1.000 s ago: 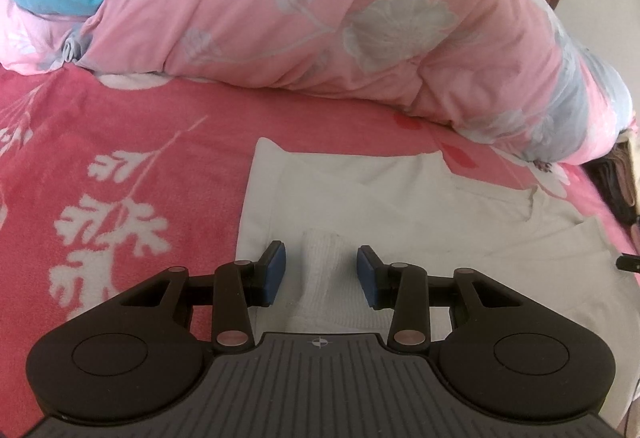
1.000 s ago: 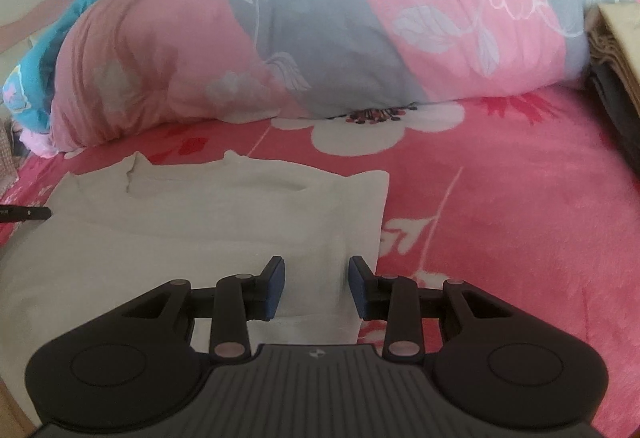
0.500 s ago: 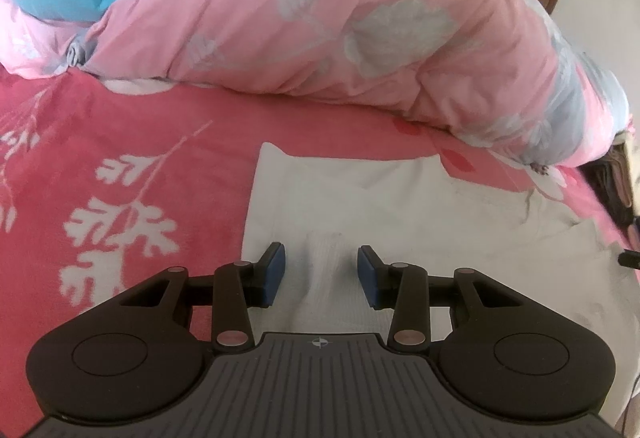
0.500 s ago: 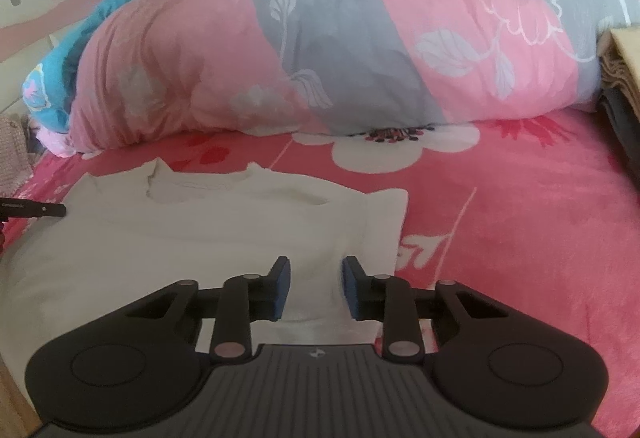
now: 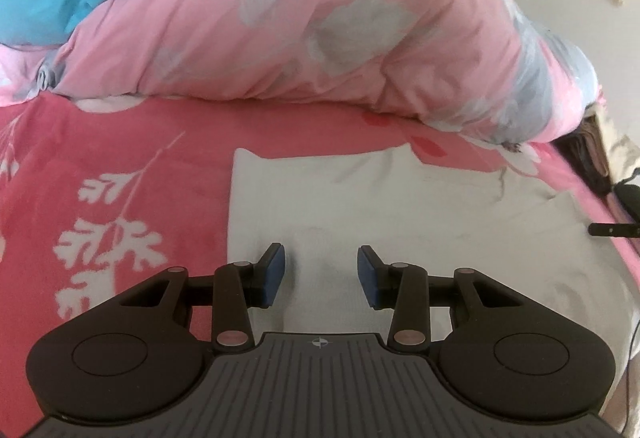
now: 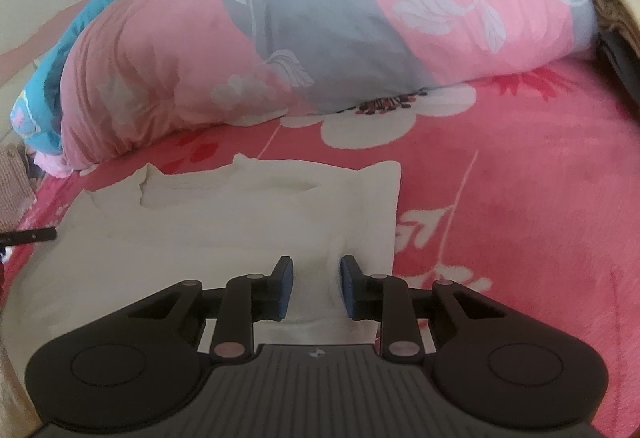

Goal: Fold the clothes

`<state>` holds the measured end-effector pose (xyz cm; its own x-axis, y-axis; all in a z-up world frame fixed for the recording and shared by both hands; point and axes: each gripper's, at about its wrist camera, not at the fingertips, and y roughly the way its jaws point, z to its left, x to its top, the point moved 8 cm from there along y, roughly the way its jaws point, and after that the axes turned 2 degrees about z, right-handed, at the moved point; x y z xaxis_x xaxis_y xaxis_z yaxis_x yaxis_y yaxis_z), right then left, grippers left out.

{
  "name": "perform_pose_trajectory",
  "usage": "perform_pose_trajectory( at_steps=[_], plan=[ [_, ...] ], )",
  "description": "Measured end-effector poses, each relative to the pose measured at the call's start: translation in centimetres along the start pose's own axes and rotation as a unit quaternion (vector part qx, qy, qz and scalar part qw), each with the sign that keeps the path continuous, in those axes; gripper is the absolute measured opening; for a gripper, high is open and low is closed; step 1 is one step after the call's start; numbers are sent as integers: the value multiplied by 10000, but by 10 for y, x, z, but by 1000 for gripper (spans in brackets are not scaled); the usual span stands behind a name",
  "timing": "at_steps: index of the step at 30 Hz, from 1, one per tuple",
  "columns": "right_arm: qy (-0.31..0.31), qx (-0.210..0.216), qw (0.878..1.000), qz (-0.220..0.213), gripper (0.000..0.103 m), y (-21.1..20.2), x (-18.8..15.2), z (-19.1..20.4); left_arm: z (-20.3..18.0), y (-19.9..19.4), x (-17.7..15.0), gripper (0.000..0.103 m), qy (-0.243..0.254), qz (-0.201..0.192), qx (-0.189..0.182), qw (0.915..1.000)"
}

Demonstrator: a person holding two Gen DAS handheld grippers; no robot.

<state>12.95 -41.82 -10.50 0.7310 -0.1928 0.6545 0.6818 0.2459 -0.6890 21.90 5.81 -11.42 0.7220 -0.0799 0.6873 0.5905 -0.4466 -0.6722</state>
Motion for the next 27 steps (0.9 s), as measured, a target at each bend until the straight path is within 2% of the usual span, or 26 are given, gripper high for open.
perform_pose_trajectory(
  at_steps=[3, 9, 11, 14, 17, 20, 21, 22, 27],
  plan=[
    [143, 79, 9999, 12, 29, 2, 1, -2, 4, 9, 1, 40, -121, 167, -174, 9996],
    [285, 262, 9992, 33, 32, 3, 0, -6, 16, 14, 7, 41, -492, 238, -506, 9972],
    [370, 303, 9989, 19, 32, 2, -1, -7, 17, 13, 6, 38, -553, 219, -512, 9969],
    [223, 296, 9993, 12, 32, 0, -3, -3, 15, 12, 5, 29, -397, 168, -352, 9985],
    [-57, 223, 9997, -18, 33, 2, -4, 1, 12, 11, 6, 15, -308, 36, -196, 9993],
    [-315, 48, 9995, -90, 26, 2, -3, 7, 6, 11, 6, 10, -76, -70, -30, 9999],
    [-408, -59, 9991, -126, 14, 2, -4, 9, 4, 12, 6, 9, 14, -108, 40, 9999],
    [-561, -208, 9980, -184, 8, 2, -6, 12, 2, 12, 6, 8, 100, -149, 111, 9998],
    [-1202, -775, 9874, -679, 3, -11, -10, 31, -10, 4, 11, 6, 404, -538, 383, 9970]
  ],
)
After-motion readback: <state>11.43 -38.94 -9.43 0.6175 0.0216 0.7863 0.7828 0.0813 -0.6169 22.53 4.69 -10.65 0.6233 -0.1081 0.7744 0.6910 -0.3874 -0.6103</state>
